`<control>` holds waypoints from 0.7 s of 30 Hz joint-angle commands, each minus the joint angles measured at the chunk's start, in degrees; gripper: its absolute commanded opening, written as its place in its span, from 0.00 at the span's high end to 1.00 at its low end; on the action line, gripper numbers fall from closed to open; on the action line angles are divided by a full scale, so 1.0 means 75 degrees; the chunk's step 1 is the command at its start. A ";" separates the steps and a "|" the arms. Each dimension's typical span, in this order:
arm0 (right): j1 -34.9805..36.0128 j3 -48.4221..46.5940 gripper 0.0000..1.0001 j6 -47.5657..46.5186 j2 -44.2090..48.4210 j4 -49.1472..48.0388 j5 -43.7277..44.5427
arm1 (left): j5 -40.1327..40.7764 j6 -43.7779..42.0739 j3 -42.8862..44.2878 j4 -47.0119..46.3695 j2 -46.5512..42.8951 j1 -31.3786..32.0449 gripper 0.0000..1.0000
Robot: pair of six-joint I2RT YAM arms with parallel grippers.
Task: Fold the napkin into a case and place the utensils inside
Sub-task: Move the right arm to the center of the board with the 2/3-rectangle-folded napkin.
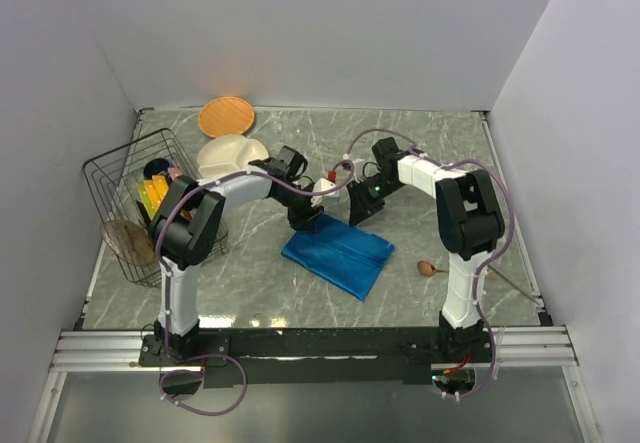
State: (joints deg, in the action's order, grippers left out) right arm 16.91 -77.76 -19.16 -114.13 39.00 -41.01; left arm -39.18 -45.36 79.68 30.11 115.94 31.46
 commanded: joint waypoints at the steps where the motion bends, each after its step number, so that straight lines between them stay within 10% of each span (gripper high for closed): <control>1: 0.0054 -0.0682 0.71 -0.0515 -0.0532 0.0728 -0.0273 | -0.0237 0.0388 -0.0264 -0.0288 -0.0704 -0.0234 0.47; 6: 0.0160 -0.1268 0.71 -0.0867 -0.0931 0.1385 -0.0484 | -0.0272 0.0809 -0.0615 -0.0509 -0.1172 -0.0480 0.45; 11: 0.0254 -0.1654 1.00 -0.1077 -0.0990 0.1327 -0.0298 | -0.0366 0.1675 -0.1013 -0.0955 -0.1758 -0.0784 0.43; 21: 0.0592 -0.3928 1.00 -0.1769 -0.2009 0.1900 0.0077 | -0.0132 0.4136 -0.2362 -0.2631 -0.3060 -0.1371 0.41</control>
State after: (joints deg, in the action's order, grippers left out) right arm 19.53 -101.21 -28.86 -127.83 50.70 -41.41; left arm -39.79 -24.08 63.53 17.26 96.68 22.31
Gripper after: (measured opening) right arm 0.007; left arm 0.585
